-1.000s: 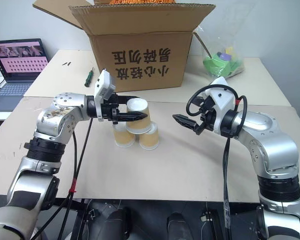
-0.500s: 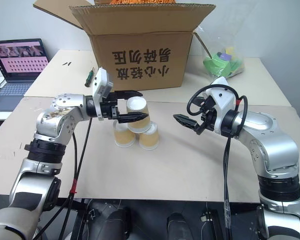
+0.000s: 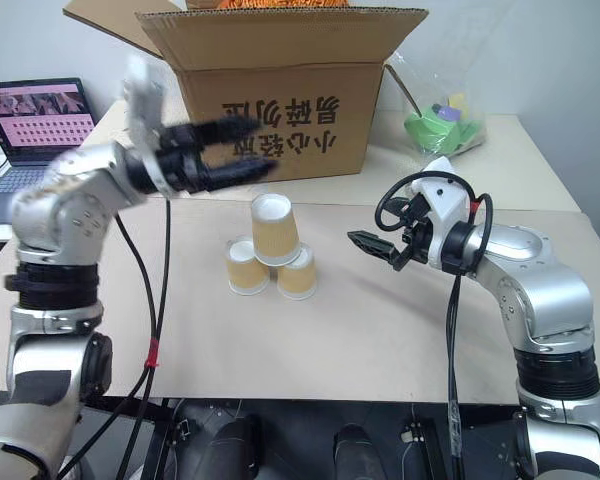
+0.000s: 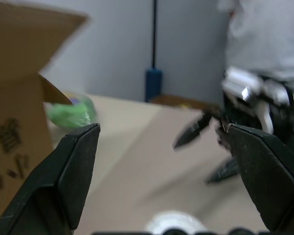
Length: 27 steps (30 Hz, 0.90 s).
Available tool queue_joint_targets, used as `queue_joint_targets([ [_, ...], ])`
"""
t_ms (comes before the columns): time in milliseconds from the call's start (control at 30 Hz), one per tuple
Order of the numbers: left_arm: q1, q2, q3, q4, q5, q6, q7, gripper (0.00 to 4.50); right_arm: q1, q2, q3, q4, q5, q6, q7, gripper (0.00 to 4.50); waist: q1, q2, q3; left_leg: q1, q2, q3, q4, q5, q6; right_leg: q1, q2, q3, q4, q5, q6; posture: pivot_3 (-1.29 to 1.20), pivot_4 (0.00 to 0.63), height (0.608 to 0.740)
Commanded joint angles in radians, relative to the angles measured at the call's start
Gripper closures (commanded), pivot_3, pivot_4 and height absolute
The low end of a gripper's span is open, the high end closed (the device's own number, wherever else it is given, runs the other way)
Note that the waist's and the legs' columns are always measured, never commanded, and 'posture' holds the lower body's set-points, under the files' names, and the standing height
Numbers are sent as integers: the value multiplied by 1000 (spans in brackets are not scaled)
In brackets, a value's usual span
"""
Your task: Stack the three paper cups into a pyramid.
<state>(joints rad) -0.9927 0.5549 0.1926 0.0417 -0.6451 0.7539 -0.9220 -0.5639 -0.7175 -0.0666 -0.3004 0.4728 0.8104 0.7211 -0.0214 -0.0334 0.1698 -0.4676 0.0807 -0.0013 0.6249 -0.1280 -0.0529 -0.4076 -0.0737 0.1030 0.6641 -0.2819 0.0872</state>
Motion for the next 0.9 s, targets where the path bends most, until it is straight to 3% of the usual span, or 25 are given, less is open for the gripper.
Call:
queue_joint_targets([
  [33,1,23,82,-24,-22,42,118,68,-25,-3,-20,-4,1,-32,5,0,0,0,0,0,0,0,0,0,0,0,0,0,0,0,0,0,150,700],
  [133,82,49,122,3,106,-17,308,68,-27,3,-39,22,-2,-40,-14,0,5,0,0,2,0,-1,1,0,0,3,0,-1,0,0,0,0,150,700],
  [267,336,1,268,-63,294,-94,682,68,-76,-17,-45,252,-204,-75,-246,0,-4,0,0,6,0,0,0,0,0,5,-1,0,0,0,-1,0,150,700],
  [433,543,-60,352,-82,359,-178,826,68,-85,27,36,408,-389,-148,-421,0,10,-2,1,2,0,0,-1,0,0,2,-1,-2,0,1,-1,0,150,700],
  [633,730,-151,400,-28,421,-354,931,68,-50,182,-21,585,-472,-250,-667,0,12,-2,1,2,-1,0,-1,0,-1,3,-2,-2,0,1,-1,0,150,700],
  [900,797,-194,427,2,415,-455,996,68,-8,261,-114,674,-436,-376,-725,0,13,-2,1,3,-1,-1,0,1,-2,4,-2,-3,0,1,-1,0,150,700],
])
